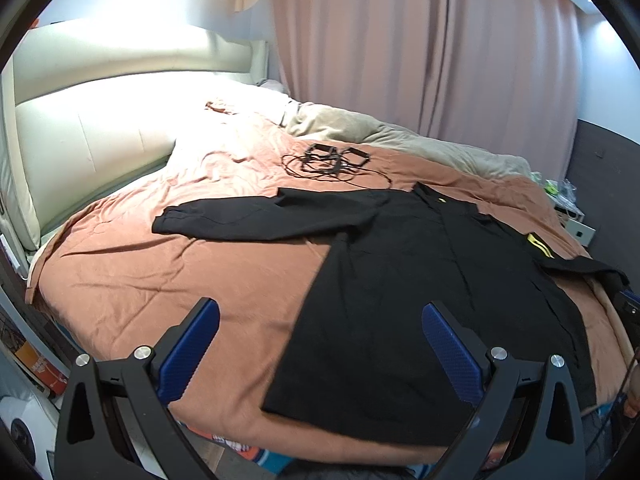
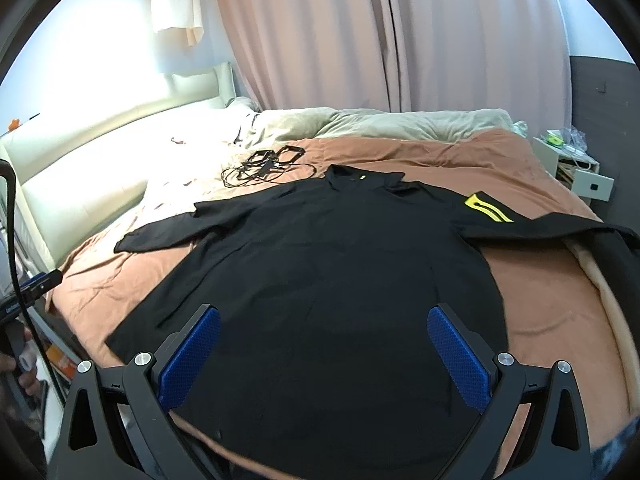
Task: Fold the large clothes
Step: 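Move the left tool down toward the plain black sleeve's cuff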
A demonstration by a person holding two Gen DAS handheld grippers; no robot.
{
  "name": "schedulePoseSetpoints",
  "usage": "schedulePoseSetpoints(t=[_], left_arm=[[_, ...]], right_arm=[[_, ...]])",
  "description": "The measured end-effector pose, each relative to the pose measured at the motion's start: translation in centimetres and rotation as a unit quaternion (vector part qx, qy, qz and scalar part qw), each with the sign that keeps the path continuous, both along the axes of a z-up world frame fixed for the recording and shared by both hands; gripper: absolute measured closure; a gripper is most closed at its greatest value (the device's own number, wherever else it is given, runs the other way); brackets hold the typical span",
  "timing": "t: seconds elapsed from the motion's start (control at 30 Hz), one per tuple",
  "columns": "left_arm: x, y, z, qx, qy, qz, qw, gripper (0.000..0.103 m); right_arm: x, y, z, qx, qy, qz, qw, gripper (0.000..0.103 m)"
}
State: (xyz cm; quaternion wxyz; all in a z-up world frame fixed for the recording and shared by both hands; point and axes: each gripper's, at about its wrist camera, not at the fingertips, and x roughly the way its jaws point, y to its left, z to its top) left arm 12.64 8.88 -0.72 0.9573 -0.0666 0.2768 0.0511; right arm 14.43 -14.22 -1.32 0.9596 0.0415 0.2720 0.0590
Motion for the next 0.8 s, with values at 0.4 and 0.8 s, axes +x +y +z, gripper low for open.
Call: schedulePoseSetpoints(t=[0.4, 0.8], left_arm=[[7.7, 6.0, 0.6, -0.013, 0.01, 0.038, 0.9992, 0.0], [15.6, 13.9, -1.9, -0.033, 0.053, 0.086, 0.9944, 0.0]], right_arm=[[9.3, 2.1, 1.5, 0.009, 0.009, 0.019, 1.0, 0.0], [18.1, 5.4, 0.9, 0.008, 0.025, 0.036, 0.999, 0.0]])
